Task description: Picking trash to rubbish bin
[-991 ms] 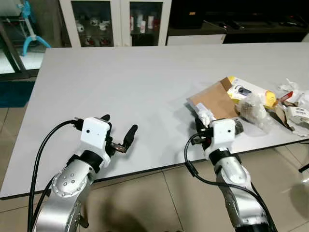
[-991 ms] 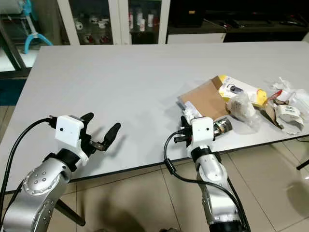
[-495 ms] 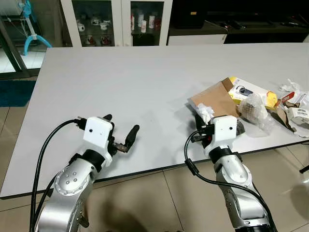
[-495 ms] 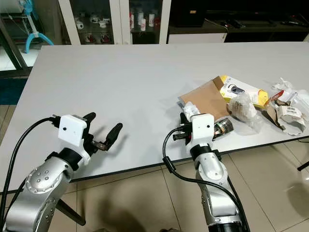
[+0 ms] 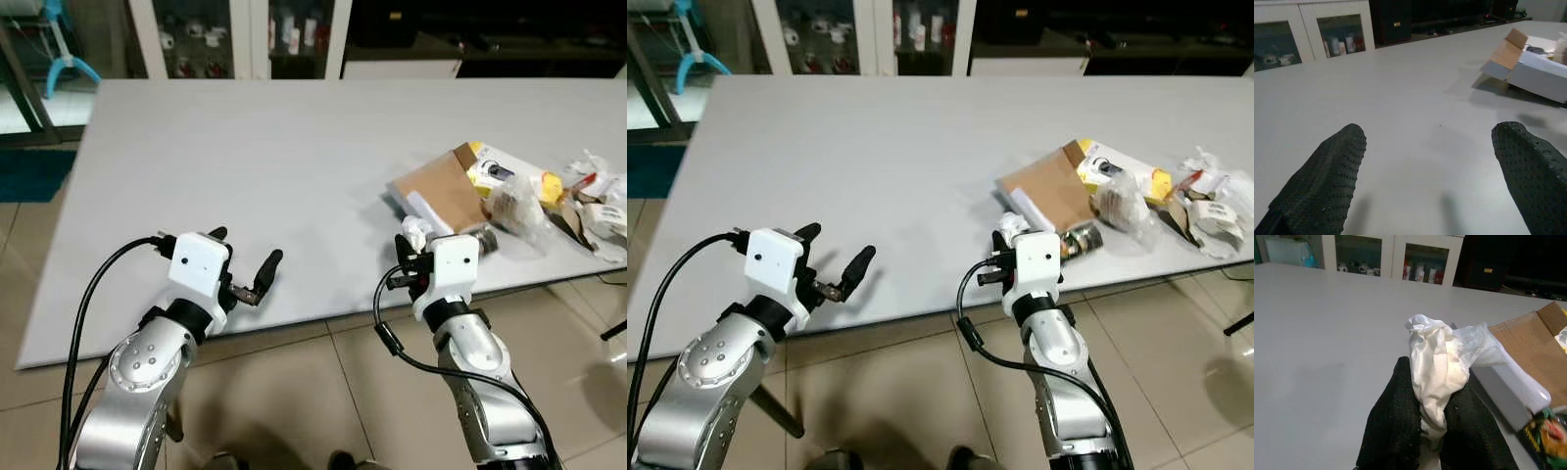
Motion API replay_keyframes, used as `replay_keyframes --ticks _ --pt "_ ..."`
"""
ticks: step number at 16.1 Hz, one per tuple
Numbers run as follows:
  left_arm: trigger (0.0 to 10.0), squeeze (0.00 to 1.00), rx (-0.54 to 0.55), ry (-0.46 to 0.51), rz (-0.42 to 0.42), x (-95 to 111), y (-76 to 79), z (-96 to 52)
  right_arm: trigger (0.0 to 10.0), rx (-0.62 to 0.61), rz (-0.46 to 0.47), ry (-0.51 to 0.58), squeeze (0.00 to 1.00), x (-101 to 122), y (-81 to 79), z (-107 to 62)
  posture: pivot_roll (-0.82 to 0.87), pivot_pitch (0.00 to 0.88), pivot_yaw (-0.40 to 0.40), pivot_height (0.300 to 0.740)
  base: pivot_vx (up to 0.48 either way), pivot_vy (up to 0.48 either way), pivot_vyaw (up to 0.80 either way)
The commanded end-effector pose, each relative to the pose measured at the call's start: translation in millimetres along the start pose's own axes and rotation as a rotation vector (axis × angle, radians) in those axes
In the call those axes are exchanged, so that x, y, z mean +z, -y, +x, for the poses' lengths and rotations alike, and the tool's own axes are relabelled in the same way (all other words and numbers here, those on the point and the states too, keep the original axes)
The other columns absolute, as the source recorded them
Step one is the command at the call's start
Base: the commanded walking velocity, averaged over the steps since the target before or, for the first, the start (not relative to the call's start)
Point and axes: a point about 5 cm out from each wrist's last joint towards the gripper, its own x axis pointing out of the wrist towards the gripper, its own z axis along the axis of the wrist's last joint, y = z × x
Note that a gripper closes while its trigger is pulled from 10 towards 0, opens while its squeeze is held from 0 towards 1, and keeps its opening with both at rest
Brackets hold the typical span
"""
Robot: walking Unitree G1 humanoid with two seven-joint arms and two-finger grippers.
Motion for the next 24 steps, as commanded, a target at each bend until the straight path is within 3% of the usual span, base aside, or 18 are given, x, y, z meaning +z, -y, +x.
replay_keyframes --ticks 1,8,14,20,24 --pt "10.0 0.00 -0.019 -0.003 0.001 -0.6 2.7 1.2 10.0 -0.008 -0.003 0.000 0.00 1.2 2.4 -2.7 0.01 0.032 -0.071 0.740 -0.281 0.000 0.00" --pt "10.0 0.00 -0.030 -0.004 0.002 -1.5 2.6 3.9 10.0 -0.030 -0.007 -0.013 0.00 -0.2 5.0 -5.4 0.01 0.023 -0.063 0.740 -0.191 0.000 0.00" --pt "10.0 0.00 0.009 -0.060 -0.053 -12.1 1.7 3.1 10.0 -0.065 -0.004 -0.028 0.00 -2.8 8.9 -10.2 0.01 0.020 -0.066 0.740 0.000 0.000 -0.79" --pt "10.0 0.00 0.035 -0.025 0.068 -11.6 -0.8 4.8 10.0 -0.068 -0.031 -0.029 0.00 -1.5 9.2 -11.8 0.00 0.025 -0.068 0.740 0.000 0.000 -0.80" --pt "10.0 0.00 0.037 -0.031 0.019 -11.8 -1.7 5.3 10.0 -0.074 -0.042 -0.026 0.00 -0.5 12.2 -10.5 0.00 0.027 -0.074 0.740 0.000 0.000 -0.80"
